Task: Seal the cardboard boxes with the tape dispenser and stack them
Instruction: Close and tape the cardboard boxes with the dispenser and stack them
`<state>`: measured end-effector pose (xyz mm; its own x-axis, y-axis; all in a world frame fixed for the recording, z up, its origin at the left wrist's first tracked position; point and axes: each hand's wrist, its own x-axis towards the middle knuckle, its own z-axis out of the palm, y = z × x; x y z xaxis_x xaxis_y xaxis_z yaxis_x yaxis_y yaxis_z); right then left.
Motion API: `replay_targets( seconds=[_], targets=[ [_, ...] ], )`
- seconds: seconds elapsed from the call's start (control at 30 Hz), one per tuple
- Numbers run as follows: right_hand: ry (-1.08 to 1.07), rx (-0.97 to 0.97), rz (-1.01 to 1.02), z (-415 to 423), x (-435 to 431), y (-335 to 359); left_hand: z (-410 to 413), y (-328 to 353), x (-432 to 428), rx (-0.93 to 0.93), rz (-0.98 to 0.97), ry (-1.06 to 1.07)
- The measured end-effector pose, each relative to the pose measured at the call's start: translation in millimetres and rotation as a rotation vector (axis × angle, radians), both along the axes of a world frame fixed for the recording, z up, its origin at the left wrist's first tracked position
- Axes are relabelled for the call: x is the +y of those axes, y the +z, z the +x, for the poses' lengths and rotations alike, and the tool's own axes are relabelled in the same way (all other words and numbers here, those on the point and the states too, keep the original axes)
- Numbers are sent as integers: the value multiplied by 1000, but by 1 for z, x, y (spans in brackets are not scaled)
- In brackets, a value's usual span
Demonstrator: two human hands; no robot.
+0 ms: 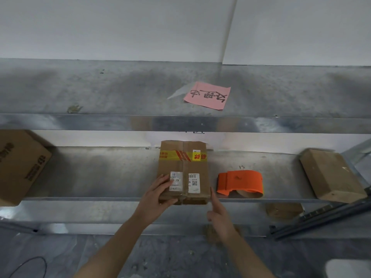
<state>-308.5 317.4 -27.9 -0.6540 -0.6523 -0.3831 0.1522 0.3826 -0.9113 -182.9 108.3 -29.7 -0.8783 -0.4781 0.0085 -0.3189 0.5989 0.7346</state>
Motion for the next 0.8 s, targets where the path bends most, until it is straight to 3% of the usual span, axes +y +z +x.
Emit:
replay_targets(
  seconds=[0.07,0.17,0.27,0.5,0.67,0.8],
  targets=[
    [129,230,128,-13,6,7,4,3,-12,-12,44,-57],
    [263,558,134,-32,2,17,3,2,-26,-28,-51,-135],
    [333,734,124,-40,-14,18,0,-4,-25,21,-76,-105],
    [197,672,93,-29,-18,-7,3,-12,-22,64,-86,-103],
    [160,429,15,-20,-16,7,22,-11,-33,90,163,18],
    [52,427,73,-16,-20,2,25,-19,-25,140,274,35]
  ],
)
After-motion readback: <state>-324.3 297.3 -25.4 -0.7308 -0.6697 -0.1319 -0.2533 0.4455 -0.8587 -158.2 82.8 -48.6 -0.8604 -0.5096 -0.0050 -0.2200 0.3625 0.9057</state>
